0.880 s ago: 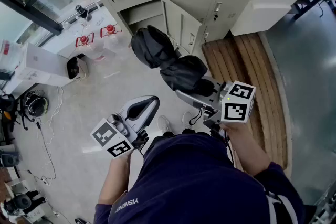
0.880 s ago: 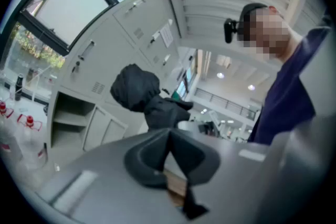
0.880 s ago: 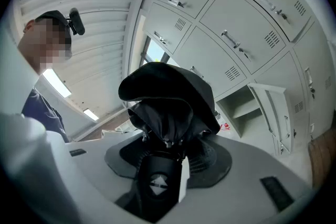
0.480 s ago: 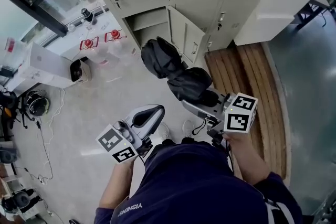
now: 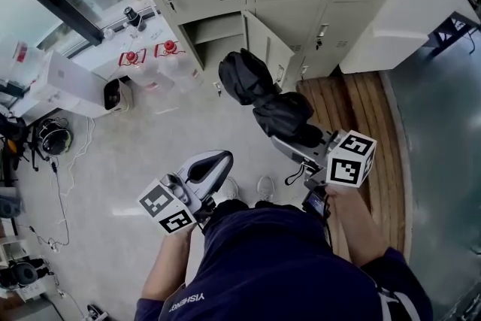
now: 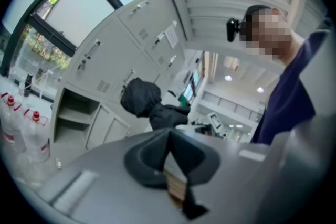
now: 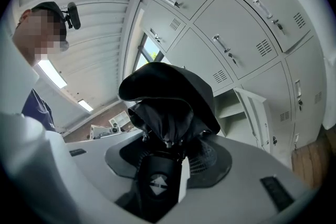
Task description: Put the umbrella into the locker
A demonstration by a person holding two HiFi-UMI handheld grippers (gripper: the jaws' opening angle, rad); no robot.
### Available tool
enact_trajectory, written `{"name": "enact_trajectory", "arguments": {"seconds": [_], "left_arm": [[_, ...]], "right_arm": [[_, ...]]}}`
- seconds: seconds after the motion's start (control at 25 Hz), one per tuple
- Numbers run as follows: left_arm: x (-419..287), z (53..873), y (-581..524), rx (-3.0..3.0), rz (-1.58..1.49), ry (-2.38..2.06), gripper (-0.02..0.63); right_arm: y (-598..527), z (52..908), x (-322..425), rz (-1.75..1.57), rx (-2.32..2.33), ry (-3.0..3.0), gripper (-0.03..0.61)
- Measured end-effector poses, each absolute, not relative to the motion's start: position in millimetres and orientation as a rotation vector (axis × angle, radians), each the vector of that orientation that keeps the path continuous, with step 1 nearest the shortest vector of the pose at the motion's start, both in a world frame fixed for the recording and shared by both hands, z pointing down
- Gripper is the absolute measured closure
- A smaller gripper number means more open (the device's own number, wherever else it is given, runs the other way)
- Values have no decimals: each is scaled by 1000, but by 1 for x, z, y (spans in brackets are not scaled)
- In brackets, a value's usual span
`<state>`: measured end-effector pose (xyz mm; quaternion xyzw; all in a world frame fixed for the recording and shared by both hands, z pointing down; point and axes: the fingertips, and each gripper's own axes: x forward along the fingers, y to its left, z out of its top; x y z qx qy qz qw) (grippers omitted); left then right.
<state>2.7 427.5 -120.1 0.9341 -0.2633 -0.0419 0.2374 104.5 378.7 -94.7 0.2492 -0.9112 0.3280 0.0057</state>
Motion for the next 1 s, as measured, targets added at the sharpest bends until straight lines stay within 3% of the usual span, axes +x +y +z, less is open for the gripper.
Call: {"name": "enact_trajectory", "arguments": {"seconds": [0.48, 1.0], "left_arm": [[-22, -111, 398, 2527, -137, -830, 611], [-83, -88, 285, 2504, -125, -739, 611]], "right_arm": [[339, -83, 104, 1002, 757, -2809, 380], [242, -50, 45, 1012, 796, -2724, 380]]}}
